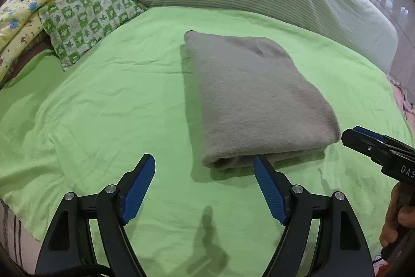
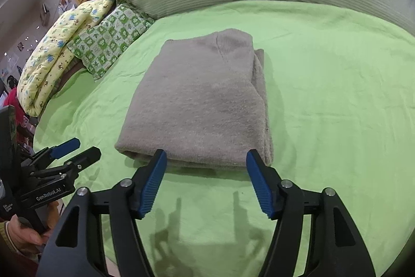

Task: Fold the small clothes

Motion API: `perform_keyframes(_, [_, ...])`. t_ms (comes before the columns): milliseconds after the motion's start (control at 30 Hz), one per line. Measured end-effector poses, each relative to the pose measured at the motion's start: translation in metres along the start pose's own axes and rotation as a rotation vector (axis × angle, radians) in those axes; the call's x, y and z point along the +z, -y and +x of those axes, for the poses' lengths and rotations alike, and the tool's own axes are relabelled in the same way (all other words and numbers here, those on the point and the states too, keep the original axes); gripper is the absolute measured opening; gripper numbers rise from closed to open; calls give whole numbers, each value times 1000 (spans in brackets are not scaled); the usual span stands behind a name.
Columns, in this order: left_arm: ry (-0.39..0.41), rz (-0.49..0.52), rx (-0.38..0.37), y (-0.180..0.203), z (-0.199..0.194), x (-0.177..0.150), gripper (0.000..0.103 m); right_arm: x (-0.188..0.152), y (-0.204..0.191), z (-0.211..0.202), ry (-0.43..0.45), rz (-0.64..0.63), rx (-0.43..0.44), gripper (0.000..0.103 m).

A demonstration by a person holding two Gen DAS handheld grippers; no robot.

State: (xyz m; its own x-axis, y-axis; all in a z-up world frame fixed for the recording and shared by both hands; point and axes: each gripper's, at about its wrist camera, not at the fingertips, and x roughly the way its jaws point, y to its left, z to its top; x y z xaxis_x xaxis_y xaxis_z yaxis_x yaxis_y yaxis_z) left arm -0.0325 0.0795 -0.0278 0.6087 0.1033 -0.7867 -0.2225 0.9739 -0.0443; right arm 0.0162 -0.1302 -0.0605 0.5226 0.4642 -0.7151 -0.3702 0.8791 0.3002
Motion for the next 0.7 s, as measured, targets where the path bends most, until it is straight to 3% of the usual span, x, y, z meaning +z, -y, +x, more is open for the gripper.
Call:
perform_keyframes(300, [62, -10, -104, 2, -22, 17, 87, -2, 4, -22, 60, 17, 12, 70])
perform_keyframes(500, [158, 14, 18, 6, -41, 25, 88, -1, -1, -40, 123, -7, 14, 77])
perform_keyframes(567, [175, 28, 43, 8, -43, 27, 93, -1, -5, -47, 151, -26, 12, 84])
perform_keyframes(700, [144, 34, 25, 14, -35, 21, 96, -5, -9, -49, 185, -53, -9, 94])
